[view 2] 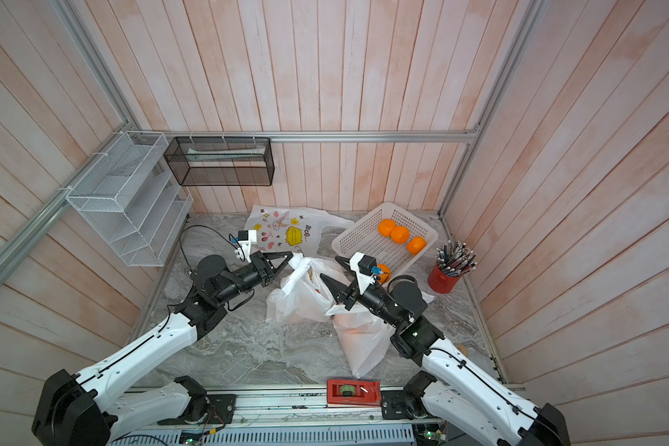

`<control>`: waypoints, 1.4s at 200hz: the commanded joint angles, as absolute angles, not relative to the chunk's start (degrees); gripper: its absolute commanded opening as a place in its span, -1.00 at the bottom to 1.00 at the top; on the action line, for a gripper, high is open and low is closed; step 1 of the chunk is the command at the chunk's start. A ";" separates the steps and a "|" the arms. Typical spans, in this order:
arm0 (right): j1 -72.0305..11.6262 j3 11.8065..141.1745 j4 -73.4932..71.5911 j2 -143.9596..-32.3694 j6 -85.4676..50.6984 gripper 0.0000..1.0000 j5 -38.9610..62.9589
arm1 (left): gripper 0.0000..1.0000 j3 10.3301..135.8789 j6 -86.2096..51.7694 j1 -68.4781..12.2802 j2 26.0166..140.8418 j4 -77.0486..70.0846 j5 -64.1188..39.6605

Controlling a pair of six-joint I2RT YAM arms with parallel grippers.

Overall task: Place the oranges into plastic bags & tie knots
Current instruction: Tie the plastic bag at the center of the board.

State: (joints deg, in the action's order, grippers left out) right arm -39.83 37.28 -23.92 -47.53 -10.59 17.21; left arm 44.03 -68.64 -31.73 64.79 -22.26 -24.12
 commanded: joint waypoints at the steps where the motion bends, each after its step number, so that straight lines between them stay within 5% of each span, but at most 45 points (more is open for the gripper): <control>1: -41.66 42.04 -13.10 -48.16 -32.47 0.18 22.29 | -1.00 43.64 -67.10 -31.82 64.41 -22.28 -22.90; 68: -52.66 42.20 -15.38 -51.75 -51.38 0.20 18.59 | -1.00 42.99 -66.28 -31.79 65.13 -23.03 -23.02; 206: -54.32 47.39 -16.33 -62.94 -53.35 0.32 13.88 | -1.00 41.84 -61.54 -32.60 65.04 -26.63 -21.72; 235: -54.29 48.06 -16.08 -63.56 -53.09 0.17 12.74 | -1.00 41.84 -60.24 -32.95 64.95 -26.76 -21.15; 280: -54.25 48.45 -12.58 -63.01 -51.48 -0.49 9.41 | -1.00 41.69 -57.18 -33.04 64.28 -25.63 -18.77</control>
